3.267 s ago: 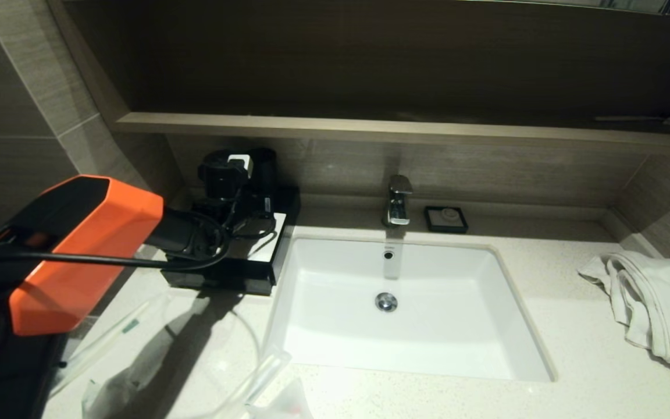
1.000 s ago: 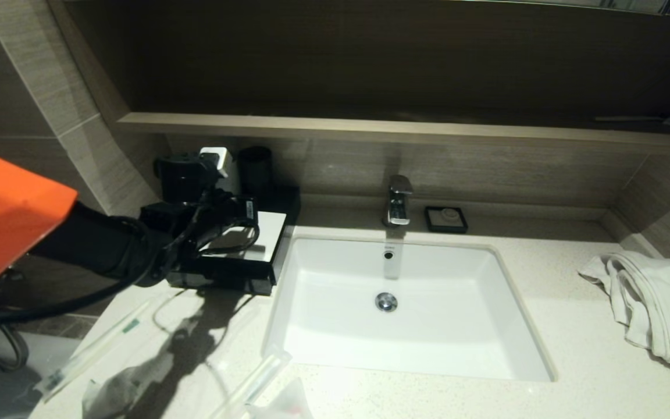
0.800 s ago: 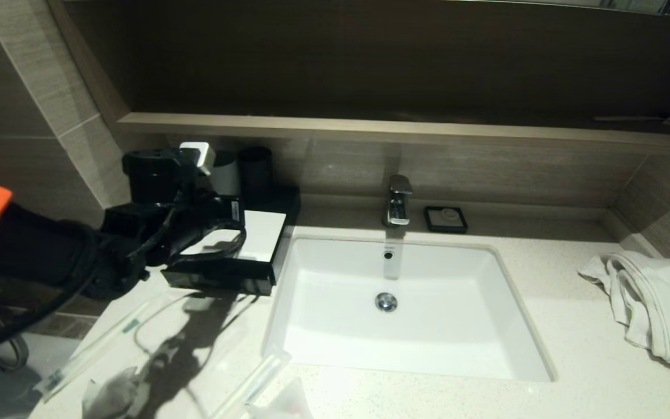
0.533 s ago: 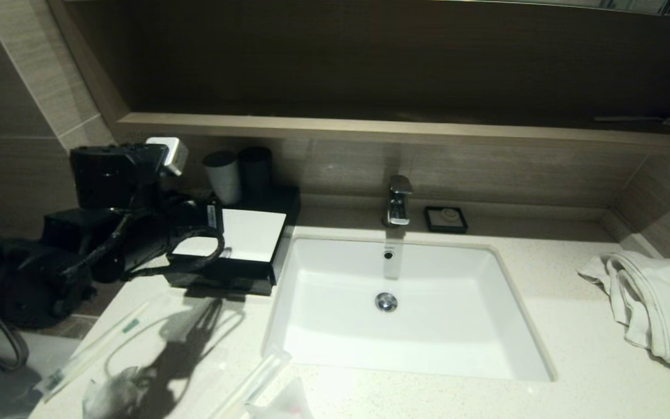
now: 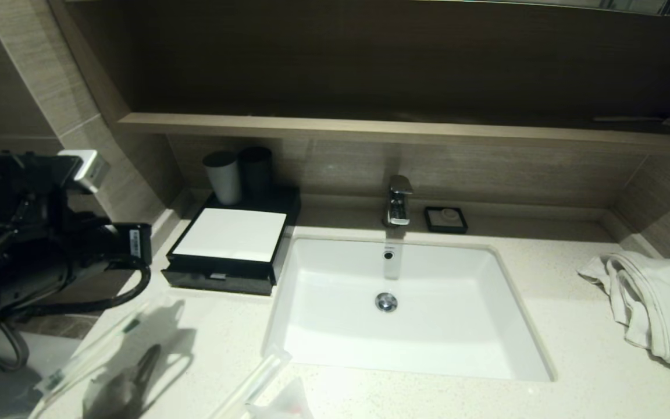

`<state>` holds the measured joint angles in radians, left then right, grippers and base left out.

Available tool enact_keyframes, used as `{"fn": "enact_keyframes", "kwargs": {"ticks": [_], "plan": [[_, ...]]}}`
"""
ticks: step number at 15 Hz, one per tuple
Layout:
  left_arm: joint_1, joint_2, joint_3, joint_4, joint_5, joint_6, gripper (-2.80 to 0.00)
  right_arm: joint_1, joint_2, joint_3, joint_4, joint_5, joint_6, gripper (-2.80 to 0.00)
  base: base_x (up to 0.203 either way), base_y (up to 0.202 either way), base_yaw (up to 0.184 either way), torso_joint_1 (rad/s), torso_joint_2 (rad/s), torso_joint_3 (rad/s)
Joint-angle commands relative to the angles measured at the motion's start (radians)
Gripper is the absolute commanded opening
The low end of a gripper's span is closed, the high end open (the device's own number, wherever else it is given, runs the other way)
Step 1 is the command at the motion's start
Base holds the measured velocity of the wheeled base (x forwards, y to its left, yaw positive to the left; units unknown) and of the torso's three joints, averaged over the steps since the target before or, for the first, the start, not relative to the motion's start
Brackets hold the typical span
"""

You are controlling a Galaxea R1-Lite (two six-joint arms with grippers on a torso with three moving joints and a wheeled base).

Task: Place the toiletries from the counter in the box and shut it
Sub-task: Open the drawer

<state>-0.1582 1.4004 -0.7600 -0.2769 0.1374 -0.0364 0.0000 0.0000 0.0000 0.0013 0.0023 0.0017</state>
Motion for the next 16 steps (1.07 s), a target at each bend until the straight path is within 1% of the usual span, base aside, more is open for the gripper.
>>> {"fn": "enact_keyframes", "kwargs": {"ticks": [1, 4, 7, 9, 11, 12, 13, 14, 16], "plan": [[0.059, -0.057, 0.028, 0.038, 0.002, -0.002, -2.80, 0.000, 0.000, 0.000, 0.000, 0.001, 0.000, -2.80, 0.000, 0.000, 0.000, 0.000, 0.00, 0.000], [0.137, -0.137, 0.100, 0.110, -0.001, 0.001, -2.80, 0.000, 0.000, 0.000, 0.000, 0.001, 0.000, -2.80, 0.000, 0.000, 0.000, 0.000, 0.00, 0.000], [0.172, -0.180, 0.148, 0.184, -0.002, 0.009, -2.80, 0.000, 0.000, 0.000, 0.000, 0.001, 0.000, -2.80, 0.000, 0.000, 0.000, 0.000, 0.00, 0.000], [0.217, -0.198, 0.159, 0.256, -0.003, 0.071, -2.80, 0.000, 0.000, 0.000, 0.000, 0.001, 0.000, -2.80, 0.000, 0.000, 0.000, 0.000, 0.00, 0.000], [0.278, -0.201, 0.172, 0.269, -0.015, 0.100, -2.80, 0.000, 0.000, 0.000, 0.000, 0.001, 0.000, -2.80, 0.000, 0.000, 0.000, 0.000, 0.00, 0.000], [0.301, -0.201, 0.175, 0.272, -0.033, 0.115, -2.80, 0.000, 0.000, 0.000, 0.000, 0.001, 0.000, -2.80, 0.000, 0.000, 0.000, 0.000, 0.00, 0.000], [0.306, -0.200, 0.175, 0.273, -0.075, 0.123, -2.80, 0.000, 0.000, 0.000, 0.000, 0.001, 0.000, -2.80, 0.000, 0.000, 0.000, 0.000, 0.00, 0.000], [0.307, -0.200, 0.176, 0.274, -0.128, 0.125, -2.80, 0.000, 0.000, 0.000, 0.000, 0.001, 0.000, -2.80, 0.000, 0.000, 0.000, 0.000, 0.00, 0.000], [0.306, -0.191, 0.179, 0.271, -0.253, 0.125, -2.80, 0.000, 0.000, 0.000, 0.000, 0.001, 0.000, -2.80, 0.000, 0.000, 0.000, 0.000, 0.00, 0.000]]}}
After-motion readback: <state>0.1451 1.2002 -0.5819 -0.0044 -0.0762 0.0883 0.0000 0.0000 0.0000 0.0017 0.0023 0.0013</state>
